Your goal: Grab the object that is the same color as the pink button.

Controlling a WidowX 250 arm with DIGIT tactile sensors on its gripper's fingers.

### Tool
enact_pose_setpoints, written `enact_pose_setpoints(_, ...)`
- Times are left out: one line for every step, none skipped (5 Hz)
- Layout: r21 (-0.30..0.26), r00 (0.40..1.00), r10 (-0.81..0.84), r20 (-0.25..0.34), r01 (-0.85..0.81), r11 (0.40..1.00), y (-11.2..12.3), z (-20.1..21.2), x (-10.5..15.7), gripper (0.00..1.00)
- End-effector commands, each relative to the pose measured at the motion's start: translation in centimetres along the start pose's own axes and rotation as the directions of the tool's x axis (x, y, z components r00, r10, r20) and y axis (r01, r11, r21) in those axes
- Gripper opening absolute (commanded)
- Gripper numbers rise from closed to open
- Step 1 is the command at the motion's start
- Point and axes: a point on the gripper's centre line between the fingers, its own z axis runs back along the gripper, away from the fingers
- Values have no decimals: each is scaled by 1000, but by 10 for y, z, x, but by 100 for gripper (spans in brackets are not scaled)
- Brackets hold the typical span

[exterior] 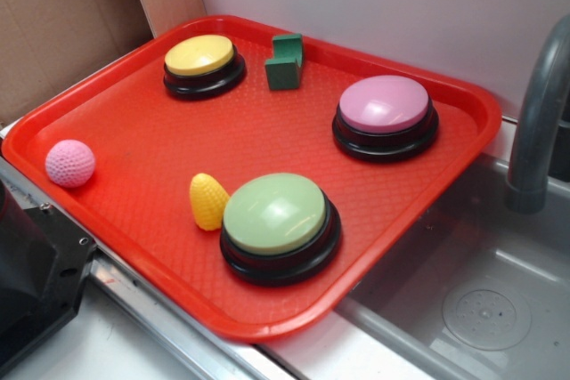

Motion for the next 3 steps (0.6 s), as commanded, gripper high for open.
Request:
enact_pose_setpoints(0,1000,0,0,0,1000,0,0,0,100)
enact_pose_setpoints(-23,997,67,-42,-68,997,49,-50,13,100)
enact_pose_setpoints(35,998,48,-42,-47,998,80,-96,16,100)
